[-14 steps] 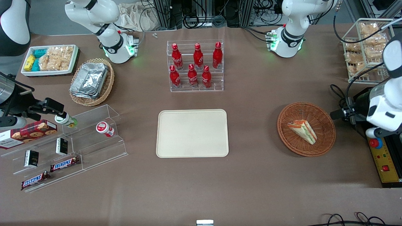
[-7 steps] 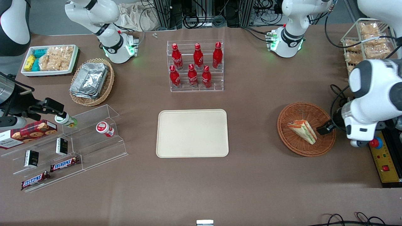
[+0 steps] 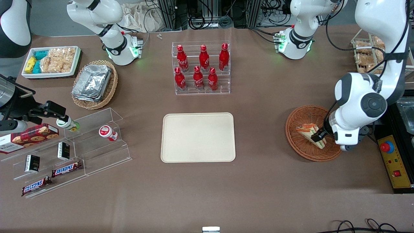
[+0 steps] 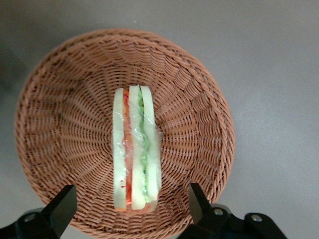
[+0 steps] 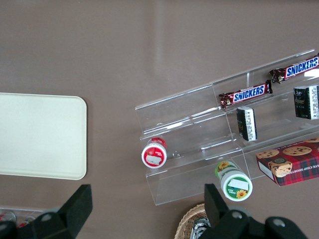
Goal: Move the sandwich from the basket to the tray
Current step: 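Lower the left gripper and close it on the wrapped sandwich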
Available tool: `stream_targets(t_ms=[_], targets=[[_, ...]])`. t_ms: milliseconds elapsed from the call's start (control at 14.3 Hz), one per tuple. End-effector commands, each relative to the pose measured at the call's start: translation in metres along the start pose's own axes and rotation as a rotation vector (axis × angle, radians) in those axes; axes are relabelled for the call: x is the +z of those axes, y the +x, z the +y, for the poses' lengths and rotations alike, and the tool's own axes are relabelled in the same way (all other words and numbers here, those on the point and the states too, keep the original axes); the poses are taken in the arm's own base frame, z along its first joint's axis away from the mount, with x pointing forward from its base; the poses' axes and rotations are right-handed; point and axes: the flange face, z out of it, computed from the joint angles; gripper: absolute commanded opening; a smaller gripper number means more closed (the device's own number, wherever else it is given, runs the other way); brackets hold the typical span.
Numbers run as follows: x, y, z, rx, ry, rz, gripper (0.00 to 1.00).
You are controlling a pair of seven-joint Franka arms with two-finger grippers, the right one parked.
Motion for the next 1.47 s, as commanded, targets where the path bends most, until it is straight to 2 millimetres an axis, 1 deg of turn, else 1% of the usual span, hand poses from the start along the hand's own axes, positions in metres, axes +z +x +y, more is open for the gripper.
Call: stream_targets(t_ms=[0, 140, 490, 630, 700, 770, 910, 980, 1050, 1120, 1190, 1330, 1400], targets=[[0.012, -0.007, 0.002, -0.014, 0.009, 0.011, 1.0], [0.024, -0.008, 0.001, -0.014, 0.012, 0.001, 1.0], [0.052, -0.019, -0.005, -0.004, -0.003, 0.006, 1.0], [0.055, -0.019, -0.007, -0.005, -0.003, 0.004, 1.0], [0.059, -0.018, -0.007, -0.006, -0.002, 0.0, 0.98], [0.06, -0.017, -0.006, -0.006, -0.002, -0.001, 0.83], [0.06, -0.017, -0.006, -0.006, -0.003, 0.0, 0.41], [0.059, -0.017, -0.006, -0.006, -0.004, 0.001, 0.22], [0.059, -0.017, -0.006, -0.006, -0.004, 0.001, 0.07], [0.058, -0.016, -0.005, -0.008, -0.006, 0.003, 0.02], [0.056, -0.015, -0.004, -0.01, -0.009, 0.006, 0.0], [0.047, -0.01, 0.0, -0.052, -0.025, 0.021, 0.0], [0.039, -0.007, 0.004, -0.065, -0.034, 0.029, 0.0]])
